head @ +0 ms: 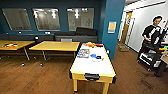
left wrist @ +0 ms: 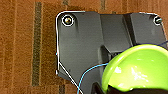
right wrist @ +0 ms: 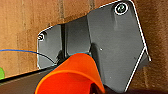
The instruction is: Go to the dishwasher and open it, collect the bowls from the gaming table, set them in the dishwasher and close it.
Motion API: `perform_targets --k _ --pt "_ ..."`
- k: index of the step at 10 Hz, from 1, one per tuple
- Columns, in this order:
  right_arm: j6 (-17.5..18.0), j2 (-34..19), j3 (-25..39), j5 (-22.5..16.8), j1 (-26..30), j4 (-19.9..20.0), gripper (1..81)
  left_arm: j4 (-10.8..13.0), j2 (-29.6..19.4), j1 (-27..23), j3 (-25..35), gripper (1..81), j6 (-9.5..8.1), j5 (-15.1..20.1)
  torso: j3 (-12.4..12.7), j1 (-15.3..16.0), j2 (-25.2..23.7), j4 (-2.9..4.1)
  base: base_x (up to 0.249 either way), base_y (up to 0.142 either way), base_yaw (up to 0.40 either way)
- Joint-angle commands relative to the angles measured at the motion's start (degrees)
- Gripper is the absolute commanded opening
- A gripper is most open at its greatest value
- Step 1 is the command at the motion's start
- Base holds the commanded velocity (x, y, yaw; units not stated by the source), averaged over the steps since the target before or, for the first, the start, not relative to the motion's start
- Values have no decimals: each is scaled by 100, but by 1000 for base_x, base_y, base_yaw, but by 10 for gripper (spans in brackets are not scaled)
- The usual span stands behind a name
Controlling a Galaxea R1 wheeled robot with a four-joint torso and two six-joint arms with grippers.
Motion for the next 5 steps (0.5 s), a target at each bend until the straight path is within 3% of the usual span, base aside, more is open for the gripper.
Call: perform_targets --k 1,2,5 --pt "-35 -78 33 -346 239 -62 10 49 -41 -257 -18 10 36 205 0 7 0 0 -155 0 0" --pt "-35 -69 7 -346 239 -62 10 49 -41 -256 -18 10 44 205 0 7 -2 0 -104 0 0" --pt "-35 -25 -55 -346 239 -62 10 32 -24 -248 -18 10 71 205 2 7 -9 0 0 0 0"
